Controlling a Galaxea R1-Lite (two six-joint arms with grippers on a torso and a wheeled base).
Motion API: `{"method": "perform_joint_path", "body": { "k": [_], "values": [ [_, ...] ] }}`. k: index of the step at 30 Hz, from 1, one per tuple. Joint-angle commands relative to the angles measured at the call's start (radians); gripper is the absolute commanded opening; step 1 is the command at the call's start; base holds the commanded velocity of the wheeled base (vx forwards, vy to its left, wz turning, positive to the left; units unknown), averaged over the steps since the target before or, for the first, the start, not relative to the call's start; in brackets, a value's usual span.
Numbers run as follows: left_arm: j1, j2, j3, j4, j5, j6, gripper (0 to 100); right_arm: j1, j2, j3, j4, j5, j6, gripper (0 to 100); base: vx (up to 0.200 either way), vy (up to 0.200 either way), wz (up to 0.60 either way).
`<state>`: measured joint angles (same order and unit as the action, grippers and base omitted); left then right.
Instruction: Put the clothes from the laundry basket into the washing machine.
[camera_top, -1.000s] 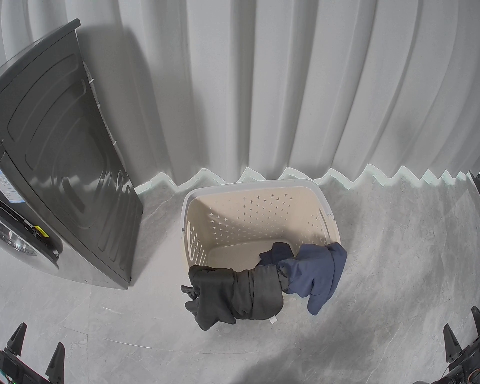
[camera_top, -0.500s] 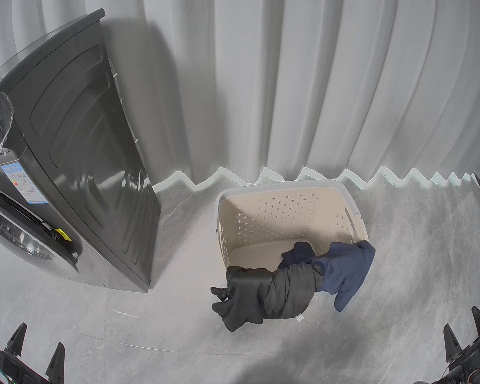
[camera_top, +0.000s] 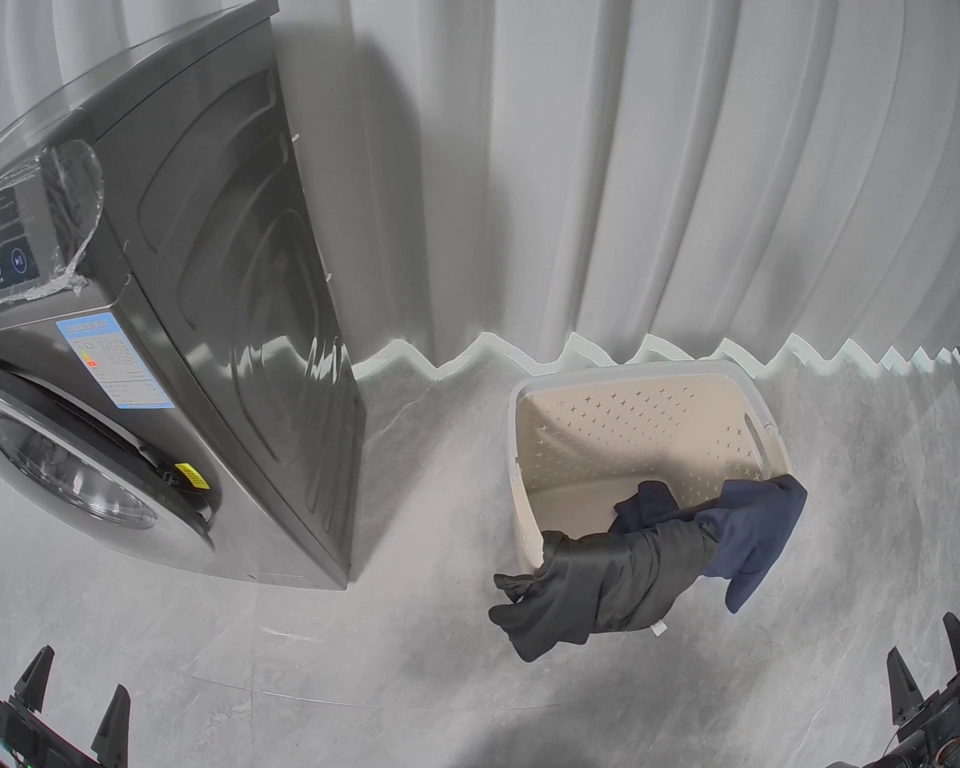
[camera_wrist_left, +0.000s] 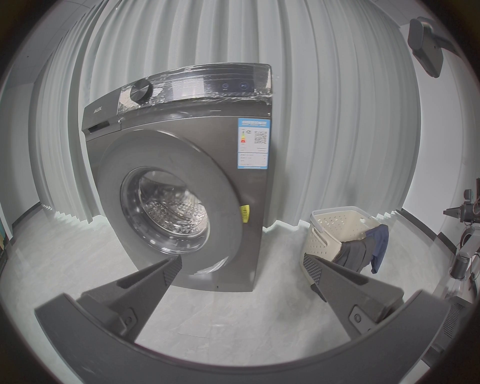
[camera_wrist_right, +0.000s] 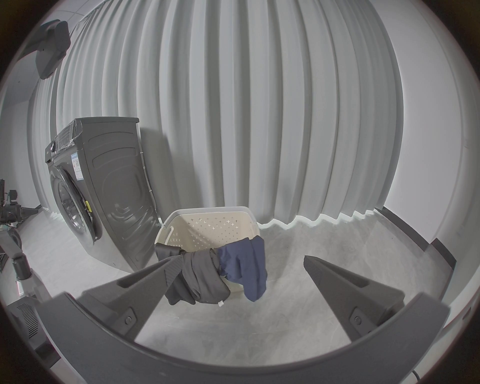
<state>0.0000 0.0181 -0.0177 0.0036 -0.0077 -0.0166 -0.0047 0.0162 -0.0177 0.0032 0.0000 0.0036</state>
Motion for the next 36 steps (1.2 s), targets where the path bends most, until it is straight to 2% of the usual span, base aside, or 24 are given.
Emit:
{"method": "perform_joint_path", "body": {
  "k": [1,36],
  "values": [
    [0.0,-0.018,0.015,0.001,0.0,0.0,100,0.0,-0.013,0.016,0.0,0.0,-0.001,100,0.0,0.2,0.0],
    [0.0,-0.018,0.015,0.001,0.0,0.0,100,0.0,-0.013,0.016,0.0,0.0,0.001,100,0.0,0.2,0.0]
  ]
}}
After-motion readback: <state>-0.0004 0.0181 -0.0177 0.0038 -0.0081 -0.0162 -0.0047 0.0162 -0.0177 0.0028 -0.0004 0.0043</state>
